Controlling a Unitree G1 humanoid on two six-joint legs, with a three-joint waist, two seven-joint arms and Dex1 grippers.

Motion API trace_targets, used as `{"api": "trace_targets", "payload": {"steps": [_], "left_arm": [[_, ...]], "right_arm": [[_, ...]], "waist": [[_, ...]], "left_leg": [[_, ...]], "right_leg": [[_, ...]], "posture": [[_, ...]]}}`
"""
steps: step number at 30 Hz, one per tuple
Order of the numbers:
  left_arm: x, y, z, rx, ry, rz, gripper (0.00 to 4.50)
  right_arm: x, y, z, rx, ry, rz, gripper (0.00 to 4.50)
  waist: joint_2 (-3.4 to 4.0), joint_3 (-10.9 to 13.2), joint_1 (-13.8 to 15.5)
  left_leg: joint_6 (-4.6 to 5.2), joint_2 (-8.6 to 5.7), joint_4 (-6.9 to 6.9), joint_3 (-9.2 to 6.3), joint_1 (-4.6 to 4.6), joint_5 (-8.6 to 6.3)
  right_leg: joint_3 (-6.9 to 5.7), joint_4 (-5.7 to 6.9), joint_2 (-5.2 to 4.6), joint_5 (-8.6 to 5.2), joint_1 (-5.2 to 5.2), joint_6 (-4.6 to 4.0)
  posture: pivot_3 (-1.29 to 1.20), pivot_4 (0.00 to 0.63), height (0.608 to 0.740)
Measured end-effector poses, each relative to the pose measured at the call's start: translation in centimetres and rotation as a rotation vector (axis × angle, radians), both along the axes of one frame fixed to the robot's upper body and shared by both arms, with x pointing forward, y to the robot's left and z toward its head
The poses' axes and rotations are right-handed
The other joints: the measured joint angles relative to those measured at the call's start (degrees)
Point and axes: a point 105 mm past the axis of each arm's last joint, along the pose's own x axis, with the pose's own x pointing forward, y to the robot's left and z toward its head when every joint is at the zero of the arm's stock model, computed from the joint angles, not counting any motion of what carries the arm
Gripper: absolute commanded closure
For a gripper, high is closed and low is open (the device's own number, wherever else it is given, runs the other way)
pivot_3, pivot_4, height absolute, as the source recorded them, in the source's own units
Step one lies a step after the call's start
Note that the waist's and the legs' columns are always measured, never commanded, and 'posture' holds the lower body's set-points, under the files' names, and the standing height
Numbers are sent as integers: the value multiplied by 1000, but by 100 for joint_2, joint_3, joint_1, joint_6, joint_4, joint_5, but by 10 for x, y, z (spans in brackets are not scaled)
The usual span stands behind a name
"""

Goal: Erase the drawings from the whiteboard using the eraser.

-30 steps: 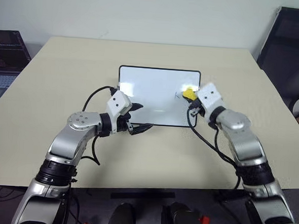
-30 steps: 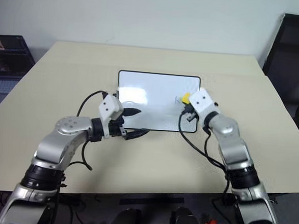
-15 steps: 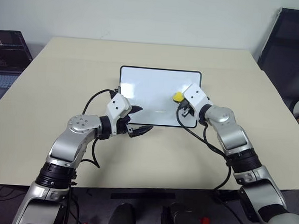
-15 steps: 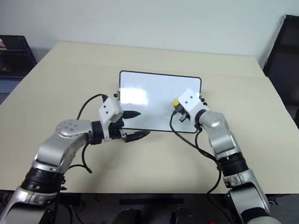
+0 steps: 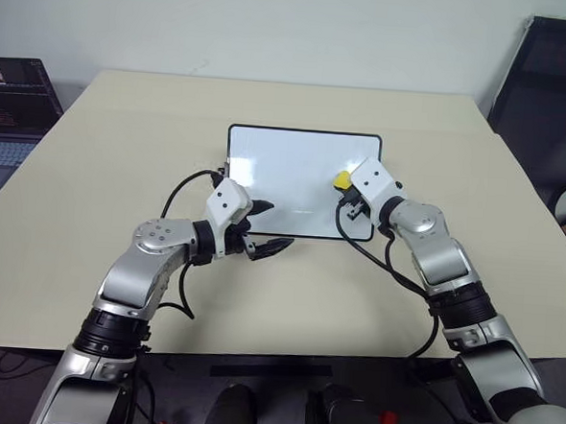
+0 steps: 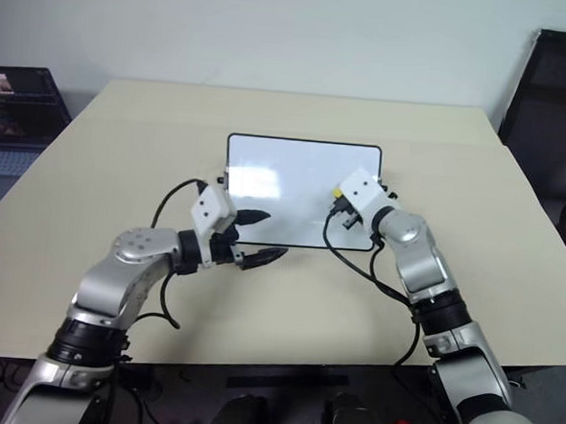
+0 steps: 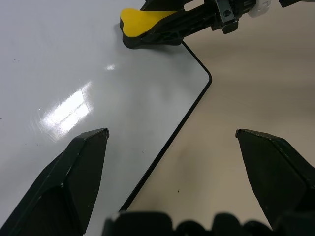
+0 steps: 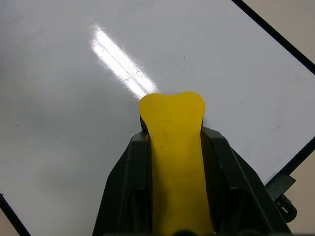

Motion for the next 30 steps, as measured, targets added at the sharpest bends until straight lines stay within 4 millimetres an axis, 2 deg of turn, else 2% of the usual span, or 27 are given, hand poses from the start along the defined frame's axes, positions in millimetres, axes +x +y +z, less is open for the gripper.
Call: {"api": "trace_targets", "payload": {"steps": [8,15,20,26,30], "left_arm": [[-1,-1,1,1,-3,-5,0],[-1,-2,3,6,-12,-10,0],[1,-8,9,14,-28,-56,0],[0,-26,11,37,-48,-180,0],[-6,-55,2,66,-63,-323,0]], "right_arm": [[-17,-6,-20,-15,96,24,3514],[-27,-10,-24,93,132,3,3514],[-45,-33,-17,171,115,-51,3514],[-73,-58,-24,285,141,-187,3514],[-85,-77,-38,492,209,-410,3514]], "waist": [[-2,-1,1],[-1,-1,3],[0,0,42],[1,0,48],[1,0,43]], "left_leg": [[0,0,2,0,3,0],[0,-1,0,-1,-3,0],[-1,-4,-4,-6,-16,-1],[-1,-4,-4,-4,-13,-2],[-1,-5,-3,-3,-12,-2]], "right_leg": [[0,2,0,-2,2,4],[-1,-2,0,-2,0,5],[-9,-5,-1,-3,-6,5],[-6,-4,-1,-4,-7,5],[-4,-4,1,-4,-5,5]], "posture": [[0,150,740],[0,150,740],[0,150,740],[0,150,740],[0,150,740]]}}
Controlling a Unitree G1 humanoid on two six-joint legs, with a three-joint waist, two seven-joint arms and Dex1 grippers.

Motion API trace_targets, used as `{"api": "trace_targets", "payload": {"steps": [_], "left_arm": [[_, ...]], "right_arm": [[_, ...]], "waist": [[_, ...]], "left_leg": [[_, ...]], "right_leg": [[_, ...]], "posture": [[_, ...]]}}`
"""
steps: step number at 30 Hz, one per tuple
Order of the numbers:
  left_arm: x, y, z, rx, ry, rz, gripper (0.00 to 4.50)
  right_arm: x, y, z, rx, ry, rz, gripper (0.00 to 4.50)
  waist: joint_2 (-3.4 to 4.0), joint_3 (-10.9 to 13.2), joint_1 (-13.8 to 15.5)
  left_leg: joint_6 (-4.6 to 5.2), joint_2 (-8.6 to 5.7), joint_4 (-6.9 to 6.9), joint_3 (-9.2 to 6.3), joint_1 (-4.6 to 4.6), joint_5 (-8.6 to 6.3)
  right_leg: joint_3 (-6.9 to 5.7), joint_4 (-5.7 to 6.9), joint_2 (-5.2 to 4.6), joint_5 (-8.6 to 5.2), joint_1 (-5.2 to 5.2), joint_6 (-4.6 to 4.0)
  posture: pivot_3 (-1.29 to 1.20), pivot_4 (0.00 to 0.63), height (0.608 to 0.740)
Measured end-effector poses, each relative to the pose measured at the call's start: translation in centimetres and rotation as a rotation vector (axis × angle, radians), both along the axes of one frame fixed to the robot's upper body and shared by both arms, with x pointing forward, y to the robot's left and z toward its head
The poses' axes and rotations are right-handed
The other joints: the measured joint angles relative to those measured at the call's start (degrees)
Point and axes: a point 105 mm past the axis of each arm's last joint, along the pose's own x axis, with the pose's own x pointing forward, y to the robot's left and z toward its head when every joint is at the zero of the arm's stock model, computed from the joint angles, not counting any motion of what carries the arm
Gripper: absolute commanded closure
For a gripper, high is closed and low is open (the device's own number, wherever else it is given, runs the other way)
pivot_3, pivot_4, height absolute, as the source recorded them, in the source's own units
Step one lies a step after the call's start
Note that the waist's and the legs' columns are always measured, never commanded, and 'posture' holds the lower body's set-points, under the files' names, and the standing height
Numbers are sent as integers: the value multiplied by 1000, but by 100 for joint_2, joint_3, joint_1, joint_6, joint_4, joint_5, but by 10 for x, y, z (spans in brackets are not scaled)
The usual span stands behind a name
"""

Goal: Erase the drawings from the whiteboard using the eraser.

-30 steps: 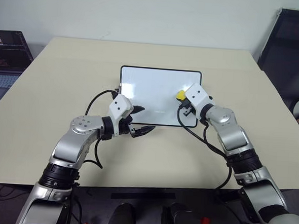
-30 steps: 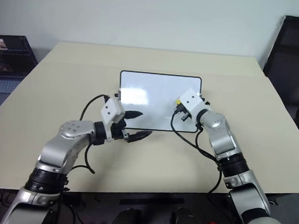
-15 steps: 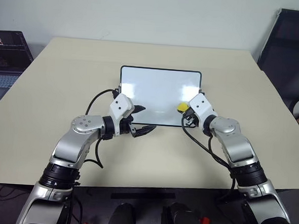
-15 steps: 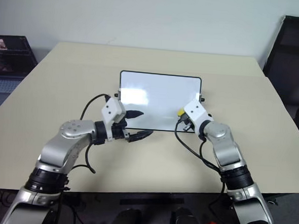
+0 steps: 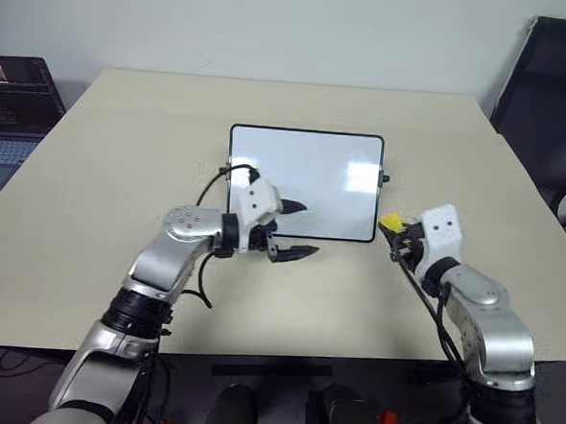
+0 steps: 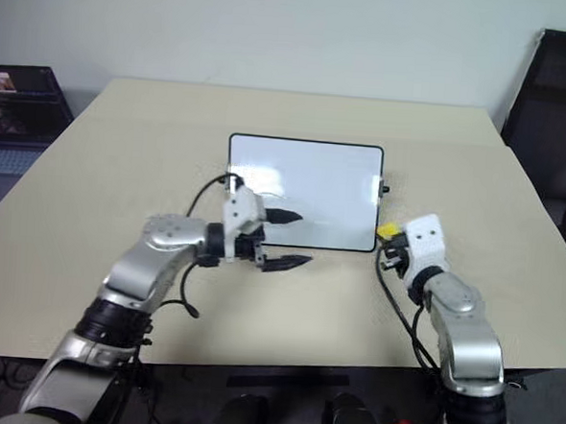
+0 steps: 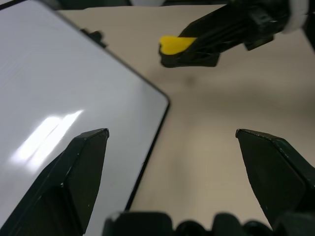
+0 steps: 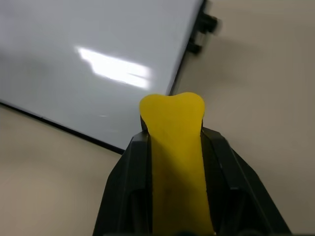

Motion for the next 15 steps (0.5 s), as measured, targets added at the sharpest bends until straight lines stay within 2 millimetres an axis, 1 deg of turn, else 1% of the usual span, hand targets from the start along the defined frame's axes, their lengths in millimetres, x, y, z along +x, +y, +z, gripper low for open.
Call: {"api": "trace_targets", "payload": {"steps": [2,4,6,8,10,15], "left_arm": [[-2,-13,-3,6,-8,-54,0],[-1,-25,-3,6,-22,-96,0],[-1,-32,0,2,-33,-123,0],[-1,-40,4,-6,-45,-151,0],[-1,-45,6,-6,-55,-170,0],[0,-50,5,-7,-58,-177,0]], "right_arm": [[0,-10,-6,81,29,-109,3514],[4,-18,-8,95,43,-168,3514],[6,-22,-9,93,50,-191,3514],[11,-26,-15,84,69,-204,3514],[13,-29,-19,66,79,-214,3514],[18,-34,-29,48,103,-215,3514]], "waist": [[0,0,-4],[0,0,-8],[0,0,-15],[1,0,-21],[1,0,-29],[1,0,-39]], "left_leg": [[0,-1,2,1,1,0],[1,-9,2,9,1,1],[1,-25,1,7,2,1],[1,-28,-1,7,1,0],[1,-29,-3,6,1,0],[2,-32,-3,5,0,0]], "right_leg": [[3,1,0,0,-1,0],[5,0,0,1,-1,1],[4,0,1,0,-1,0],[5,-1,6,0,-2,0],[5,-1,6,-1,-2,-1],[7,-2,6,-1,-2,0]], "posture": [[0,150,740],[0,150,740],[0,150,740],[0,150,740],[0,150,740],[0,150,740]]}}
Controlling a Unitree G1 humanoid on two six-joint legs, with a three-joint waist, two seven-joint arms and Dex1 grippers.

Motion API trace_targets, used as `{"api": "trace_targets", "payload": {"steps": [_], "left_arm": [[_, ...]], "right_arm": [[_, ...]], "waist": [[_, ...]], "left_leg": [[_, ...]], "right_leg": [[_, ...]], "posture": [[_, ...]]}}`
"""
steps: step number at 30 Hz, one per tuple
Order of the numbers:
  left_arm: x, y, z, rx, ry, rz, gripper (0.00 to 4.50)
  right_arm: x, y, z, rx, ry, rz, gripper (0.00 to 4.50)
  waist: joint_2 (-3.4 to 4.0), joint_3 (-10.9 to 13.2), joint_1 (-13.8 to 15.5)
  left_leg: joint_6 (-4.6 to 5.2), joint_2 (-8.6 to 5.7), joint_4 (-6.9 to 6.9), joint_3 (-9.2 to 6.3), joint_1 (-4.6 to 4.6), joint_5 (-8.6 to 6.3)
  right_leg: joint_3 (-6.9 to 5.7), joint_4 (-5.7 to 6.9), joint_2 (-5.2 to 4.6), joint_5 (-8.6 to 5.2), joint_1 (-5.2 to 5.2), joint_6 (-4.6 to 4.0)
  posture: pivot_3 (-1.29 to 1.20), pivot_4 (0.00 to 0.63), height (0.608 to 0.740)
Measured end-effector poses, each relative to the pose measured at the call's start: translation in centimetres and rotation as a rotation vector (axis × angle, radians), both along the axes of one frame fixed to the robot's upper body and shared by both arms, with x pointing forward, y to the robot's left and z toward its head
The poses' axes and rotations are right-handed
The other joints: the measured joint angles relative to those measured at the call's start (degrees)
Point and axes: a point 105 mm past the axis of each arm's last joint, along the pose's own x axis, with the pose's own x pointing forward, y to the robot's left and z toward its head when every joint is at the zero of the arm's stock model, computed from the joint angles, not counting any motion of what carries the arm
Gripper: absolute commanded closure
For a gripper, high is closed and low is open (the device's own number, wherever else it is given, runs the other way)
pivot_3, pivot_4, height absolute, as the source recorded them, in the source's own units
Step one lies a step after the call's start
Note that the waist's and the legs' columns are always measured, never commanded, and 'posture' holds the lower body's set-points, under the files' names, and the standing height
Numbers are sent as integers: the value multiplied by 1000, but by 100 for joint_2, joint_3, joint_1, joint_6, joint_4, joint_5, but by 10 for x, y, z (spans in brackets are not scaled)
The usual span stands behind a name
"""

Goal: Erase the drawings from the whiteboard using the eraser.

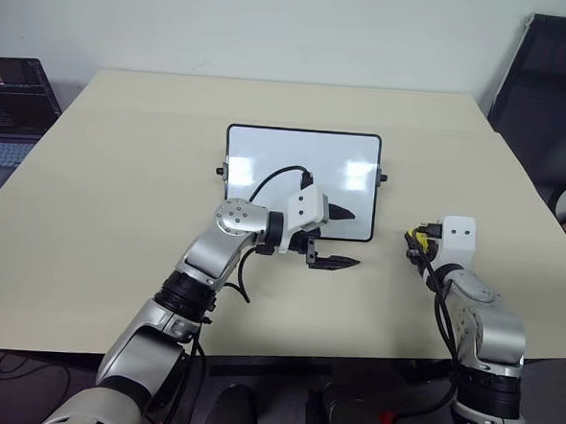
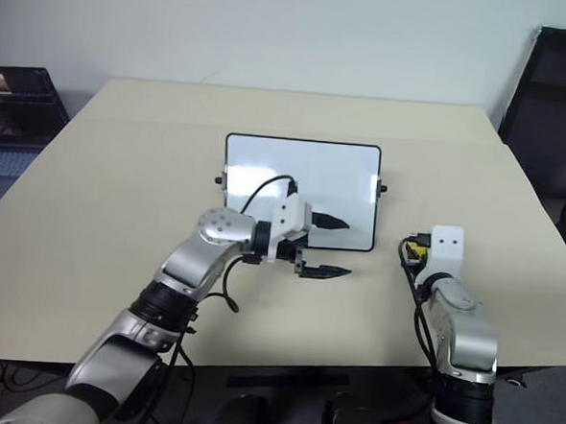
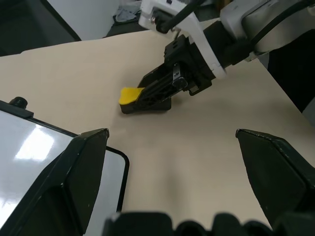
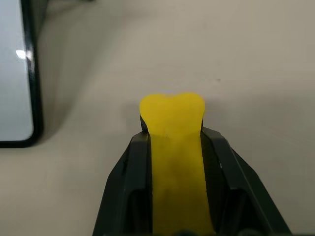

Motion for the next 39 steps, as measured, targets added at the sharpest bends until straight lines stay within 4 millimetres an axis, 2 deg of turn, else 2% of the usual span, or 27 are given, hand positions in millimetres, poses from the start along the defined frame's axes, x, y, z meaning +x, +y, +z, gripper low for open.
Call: {"api": "trace_targets", "payload": {"steps": [5,9,14,15,18,21,22,25,29,33,36,39], "left_arm": [[-1,-3,-1,7,-6,-4,0],[-1,-4,-2,8,-6,-1,0],[-1,-2,-8,9,3,18,0],[-1,-2,-9,7,5,26,0],[1,0,-11,-1,17,54,0],[4,13,-4,-40,31,127,0],[5,20,-2,-53,30,161,0],[8,63,1,-138,44,389,0],[-5,108,-7,-236,76,687,0],[-34,145,-38,-249,89,987,0],[-43,173,-48,-255,52,1217,0],[-42,194,-41,-238,-45,1348,0]], "right_arm": [[4,-8,-3,-48,4,10,3514],[6,-12,-3,-74,-2,24,2180],[10,-9,-1,-54,-18,36,285],[11,-8,1,-48,-26,39,48],[13,-9,9,-42,-66,41,48],[6,-1,28,-34,-156,94,48],[1,3,35,-29,-183,120,48],[-25,17,54,-37,-273,210,48],[-53,35,49,-31,-291,275,48],[-80,51,20,0,-279,294,48],[-90,46,11,14,-315,249,48],[-91,32,14,29,-381,204,48]], "waist": [[0,0,0],[0,0,-4],[0,0,-3],[0,0,-3],[0,0,1],[5,3,-10],[6,3,-17],[8,1,-37],[5,-1,-6],[2,-3,1],[-2,-3,47],[-5,-3,55]], "left_leg": [[0,-5,1,-1,0,0],[0,-5,0,-3,0,0],[0,-5,1,-4,0,0],[0,-5,1,-5,0,0],[0,-5,1,-5,-1,0],[0,-1,-1,-17,-1,0],[0,5,-2,-22,0,-1],[-1,42,-7,-35,0,-1],[-2,34,-3,-41,-1,-2],[-2,30,-4,-41,5,-3],[1,31,6,-43,12,2],[12,31,7,-34,22,11]], "right_leg": [[0,0,-3,-1,1,2],[-1,1,-2,-1,0,2],[2,1,-4,-1,0,3],[2,1,-4,-1,1,3],[-2,1,-4,-1,0,3],[1,1,-2,-1,0,3],[1,2,-1,-2,0,3],[2,1,-3,-2,-1,2],[3,-2,-17,-4,5,3],[4,-4,-50,-10,10,4],[2,0,-50,-17,15,-9],[7,0,-51,-25,20,-27]], "posture": [[0,150,740],[0,150,740],[0,150,740],[0,150,740],[0,150,740],[0,150,740],[0,150,740],[0,150,740],[0,150,740],[0,150,740],[0,150,740],[0,150,740]]}}
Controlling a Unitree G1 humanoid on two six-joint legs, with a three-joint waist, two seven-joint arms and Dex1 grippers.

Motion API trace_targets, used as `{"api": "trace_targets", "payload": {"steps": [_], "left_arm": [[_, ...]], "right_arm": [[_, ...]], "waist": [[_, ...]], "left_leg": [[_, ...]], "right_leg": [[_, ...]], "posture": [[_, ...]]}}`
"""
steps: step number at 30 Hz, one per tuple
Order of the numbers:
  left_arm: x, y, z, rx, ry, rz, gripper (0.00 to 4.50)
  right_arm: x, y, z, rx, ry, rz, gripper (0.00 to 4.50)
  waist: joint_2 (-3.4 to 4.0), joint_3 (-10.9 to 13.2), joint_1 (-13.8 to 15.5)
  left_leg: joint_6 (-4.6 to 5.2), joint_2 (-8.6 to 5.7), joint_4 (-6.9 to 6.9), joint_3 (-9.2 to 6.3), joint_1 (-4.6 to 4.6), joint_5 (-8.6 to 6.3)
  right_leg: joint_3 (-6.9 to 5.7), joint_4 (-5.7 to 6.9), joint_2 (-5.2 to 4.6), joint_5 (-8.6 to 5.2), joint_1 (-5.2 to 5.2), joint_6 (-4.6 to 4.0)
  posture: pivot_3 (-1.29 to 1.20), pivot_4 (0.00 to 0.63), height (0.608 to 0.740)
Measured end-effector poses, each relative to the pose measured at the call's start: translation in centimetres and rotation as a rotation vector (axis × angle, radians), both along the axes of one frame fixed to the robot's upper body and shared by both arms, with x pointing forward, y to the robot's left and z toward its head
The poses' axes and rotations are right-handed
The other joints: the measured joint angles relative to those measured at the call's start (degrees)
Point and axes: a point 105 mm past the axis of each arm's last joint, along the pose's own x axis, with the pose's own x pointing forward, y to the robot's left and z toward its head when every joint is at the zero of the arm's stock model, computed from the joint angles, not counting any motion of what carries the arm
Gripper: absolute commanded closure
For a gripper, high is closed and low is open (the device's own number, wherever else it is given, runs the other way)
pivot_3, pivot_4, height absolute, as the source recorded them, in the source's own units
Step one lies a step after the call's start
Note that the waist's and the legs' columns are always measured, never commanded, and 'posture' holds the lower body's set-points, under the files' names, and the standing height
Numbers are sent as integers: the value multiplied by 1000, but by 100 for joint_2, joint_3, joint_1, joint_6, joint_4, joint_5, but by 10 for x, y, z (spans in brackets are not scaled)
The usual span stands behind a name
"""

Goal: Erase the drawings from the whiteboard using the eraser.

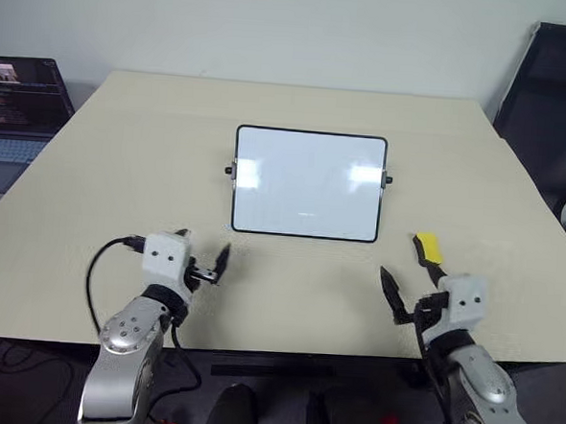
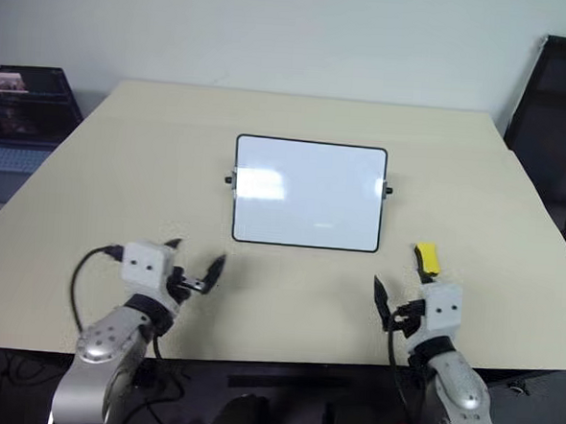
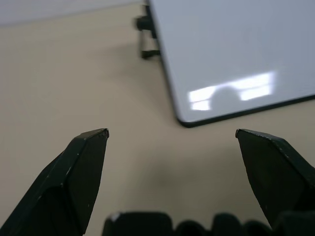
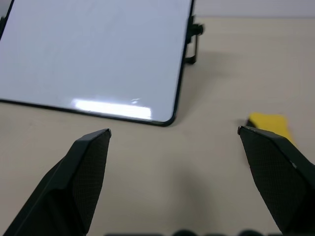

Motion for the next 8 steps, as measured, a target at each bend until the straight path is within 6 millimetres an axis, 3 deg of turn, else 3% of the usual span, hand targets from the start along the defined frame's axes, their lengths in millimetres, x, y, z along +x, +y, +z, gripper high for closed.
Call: {"api": "trace_targets", "payload": {"steps": [8], "left_arm": [[3,9,5,24,-23,62,0]], "right_arm": [[-15,-11,-9,15,17,-35,48]], "waist": [[-3,-7,9]], "left_leg": [[-13,2,-12,6,-9,-10]], "right_leg": [[-4,1,1,3,-9,13]], "posture": [[0,150,740]]}}
